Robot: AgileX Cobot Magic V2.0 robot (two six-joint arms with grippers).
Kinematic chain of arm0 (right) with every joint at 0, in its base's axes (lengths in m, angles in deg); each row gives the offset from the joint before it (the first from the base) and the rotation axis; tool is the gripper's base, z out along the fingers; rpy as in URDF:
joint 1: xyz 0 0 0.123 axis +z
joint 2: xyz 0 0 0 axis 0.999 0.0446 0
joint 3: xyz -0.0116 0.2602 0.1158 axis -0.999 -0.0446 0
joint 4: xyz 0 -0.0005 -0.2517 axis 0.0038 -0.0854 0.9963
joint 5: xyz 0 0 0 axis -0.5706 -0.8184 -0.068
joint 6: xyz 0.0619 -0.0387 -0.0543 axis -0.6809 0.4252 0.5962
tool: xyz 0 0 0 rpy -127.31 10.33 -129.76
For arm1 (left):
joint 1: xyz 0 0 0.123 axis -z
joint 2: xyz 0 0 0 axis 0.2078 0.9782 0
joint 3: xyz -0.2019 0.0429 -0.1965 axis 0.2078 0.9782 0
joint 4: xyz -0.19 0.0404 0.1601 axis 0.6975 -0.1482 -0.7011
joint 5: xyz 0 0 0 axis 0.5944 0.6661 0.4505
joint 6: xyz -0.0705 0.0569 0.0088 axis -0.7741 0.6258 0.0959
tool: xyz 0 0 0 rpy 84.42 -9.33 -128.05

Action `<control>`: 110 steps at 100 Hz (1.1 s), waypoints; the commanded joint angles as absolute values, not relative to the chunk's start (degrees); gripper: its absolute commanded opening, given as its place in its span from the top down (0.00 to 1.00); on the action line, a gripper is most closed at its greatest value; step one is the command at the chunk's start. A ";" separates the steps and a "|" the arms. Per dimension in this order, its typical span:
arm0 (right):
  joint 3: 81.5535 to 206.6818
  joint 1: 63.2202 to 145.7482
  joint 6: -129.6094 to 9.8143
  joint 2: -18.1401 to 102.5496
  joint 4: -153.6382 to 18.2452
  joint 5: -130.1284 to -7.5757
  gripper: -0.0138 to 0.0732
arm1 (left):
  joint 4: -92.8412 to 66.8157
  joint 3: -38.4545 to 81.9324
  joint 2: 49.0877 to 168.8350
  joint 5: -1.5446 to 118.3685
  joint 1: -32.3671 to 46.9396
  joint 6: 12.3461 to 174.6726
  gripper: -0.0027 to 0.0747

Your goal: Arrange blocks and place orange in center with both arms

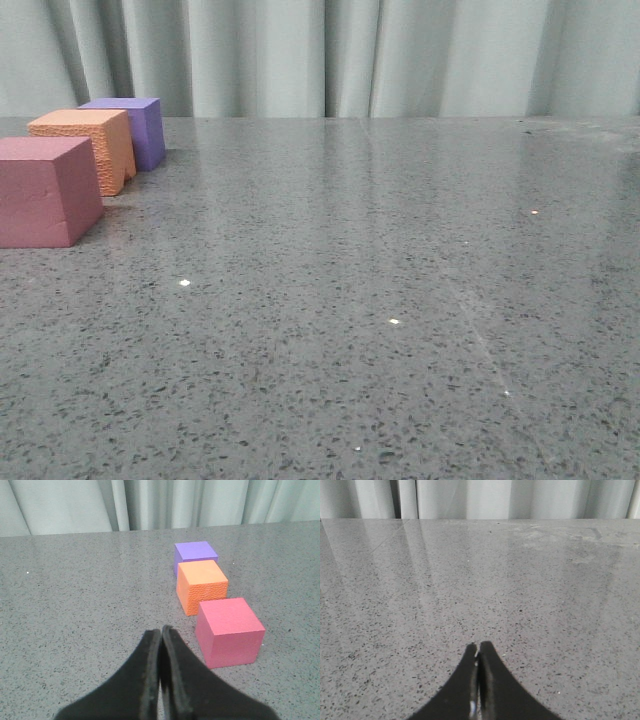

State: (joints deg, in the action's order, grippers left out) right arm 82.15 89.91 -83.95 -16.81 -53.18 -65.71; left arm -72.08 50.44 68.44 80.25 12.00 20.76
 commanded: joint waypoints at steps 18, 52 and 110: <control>82.88 89.67 -83.40 -18.22 -53.18 -60.99 0.92 | -74.68 50.42 68.53 75.77 11.01 21.24 0.99; 82.88 89.67 -83.40 -18.22 -53.18 -60.99 0.92 | -45.66 63.33 60.59 57.39 -4.30 53.71 0.99; 82.93 89.67 -83.40 -18.16 -53.18 -61.05 0.92 | -46.09 81.72 49.26 46.17 -10.16 45.72 0.99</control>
